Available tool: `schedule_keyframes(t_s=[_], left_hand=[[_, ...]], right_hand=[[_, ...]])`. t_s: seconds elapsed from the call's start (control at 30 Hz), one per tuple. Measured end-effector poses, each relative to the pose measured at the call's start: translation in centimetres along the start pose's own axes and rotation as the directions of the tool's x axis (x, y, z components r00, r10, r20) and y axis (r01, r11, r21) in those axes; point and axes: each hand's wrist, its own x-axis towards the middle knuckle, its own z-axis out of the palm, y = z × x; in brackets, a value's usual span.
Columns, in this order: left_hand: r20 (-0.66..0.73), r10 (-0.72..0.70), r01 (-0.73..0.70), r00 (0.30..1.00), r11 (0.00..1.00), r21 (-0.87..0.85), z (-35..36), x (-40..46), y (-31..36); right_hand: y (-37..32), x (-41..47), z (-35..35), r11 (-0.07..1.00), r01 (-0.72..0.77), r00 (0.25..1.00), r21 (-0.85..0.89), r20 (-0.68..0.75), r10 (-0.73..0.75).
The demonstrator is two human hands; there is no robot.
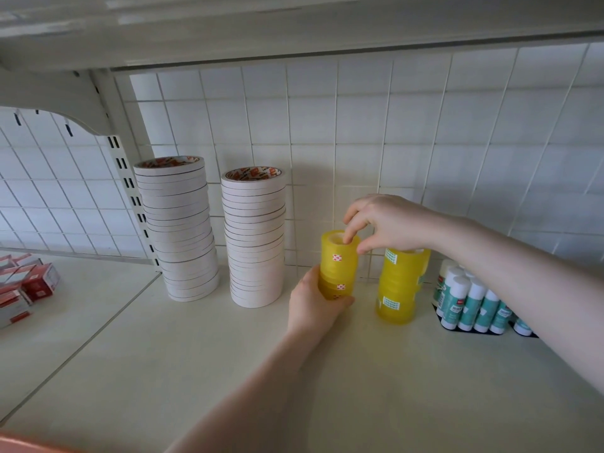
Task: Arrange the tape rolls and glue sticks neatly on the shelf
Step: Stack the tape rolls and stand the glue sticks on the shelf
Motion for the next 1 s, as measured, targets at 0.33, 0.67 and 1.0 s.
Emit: schedule_keyframes(t_s=[0.33, 0.67, 1.0], left_hand=[[0.085, -0.031, 0.033, 0.996, 0.999, -0.032, -0.28, 0.06, -0.22], [0.062, -0.027, 0.029, 0.998, 0.999, -0.026, -0.44, 0.09, -0.31], [0.089, -0.027, 0.033, 0.996, 0.997, -0.066, -0.46, 0.09, -0.26]], right_hand=[[0.24, 0.18, -0.06, 0.998, -0.008, 0.998, -0.056, 0.06, 0.012], [0.45, 0.37, 0.18, 1.0, -0.018, 0.998, 0.004, 0.062, 0.018], [0.51, 0.22, 0.38, 0.999, -0.038, 0.998, 0.018, 0.047, 0.037]])
